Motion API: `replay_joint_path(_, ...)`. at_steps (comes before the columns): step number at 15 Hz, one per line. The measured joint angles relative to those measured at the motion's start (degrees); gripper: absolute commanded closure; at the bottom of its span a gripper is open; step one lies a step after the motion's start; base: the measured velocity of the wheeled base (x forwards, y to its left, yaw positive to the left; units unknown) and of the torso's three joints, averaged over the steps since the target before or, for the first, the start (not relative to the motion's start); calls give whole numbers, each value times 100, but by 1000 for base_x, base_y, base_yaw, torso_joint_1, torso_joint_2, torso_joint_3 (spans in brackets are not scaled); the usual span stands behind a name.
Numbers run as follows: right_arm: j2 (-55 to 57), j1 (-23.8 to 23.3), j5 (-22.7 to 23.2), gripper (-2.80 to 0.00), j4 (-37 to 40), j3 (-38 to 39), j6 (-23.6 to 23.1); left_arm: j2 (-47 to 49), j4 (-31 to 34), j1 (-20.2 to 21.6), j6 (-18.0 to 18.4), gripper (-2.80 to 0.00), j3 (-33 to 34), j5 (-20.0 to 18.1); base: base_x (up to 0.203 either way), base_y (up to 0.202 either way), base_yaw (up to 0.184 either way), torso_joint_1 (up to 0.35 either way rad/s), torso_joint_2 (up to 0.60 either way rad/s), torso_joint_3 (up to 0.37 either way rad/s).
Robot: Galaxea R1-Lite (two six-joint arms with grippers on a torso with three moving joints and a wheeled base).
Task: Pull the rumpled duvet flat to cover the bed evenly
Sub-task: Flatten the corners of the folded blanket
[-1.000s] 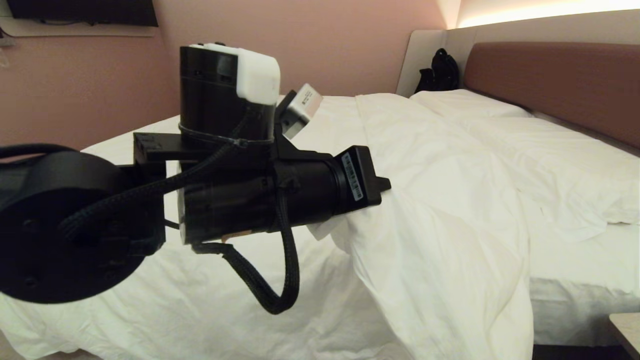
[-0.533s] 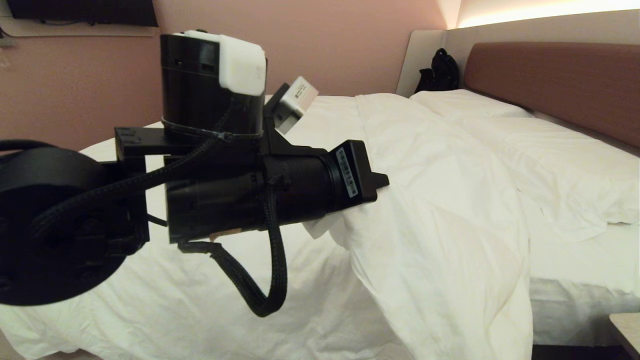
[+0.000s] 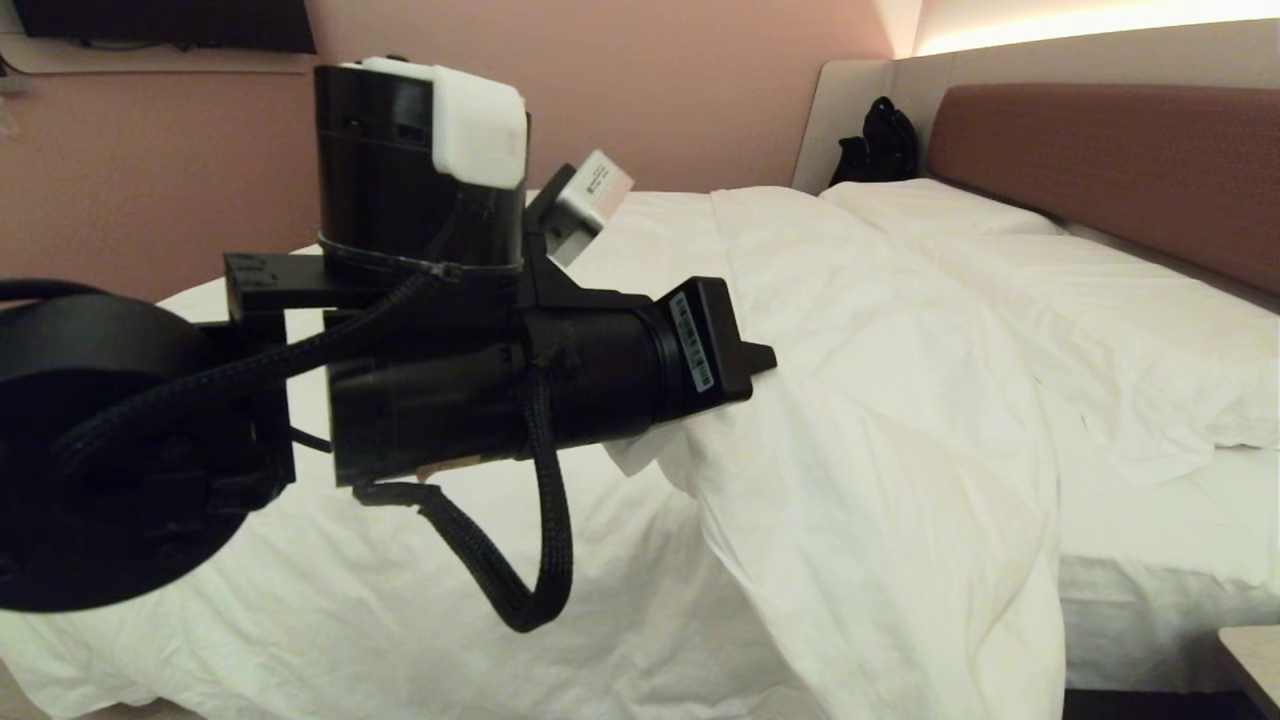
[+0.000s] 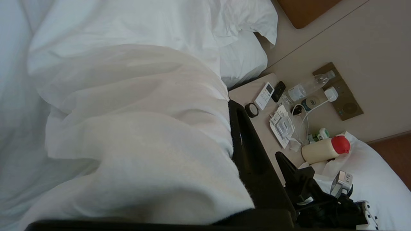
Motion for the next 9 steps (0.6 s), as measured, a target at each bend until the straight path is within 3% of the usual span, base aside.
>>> replay_joint_path(6, 0, -4, -2, 0, 0, 0, -2, 13, 5, -1, -7, 0, 13, -13, 0, 0, 0, 0, 0, 0)
replay_joint_path(9, 0, 2, -8, 0, 4, 0, 0, 16, 4, -12, -4, 0, 20, -21, 2, 92, -1, 1, 4, 1)
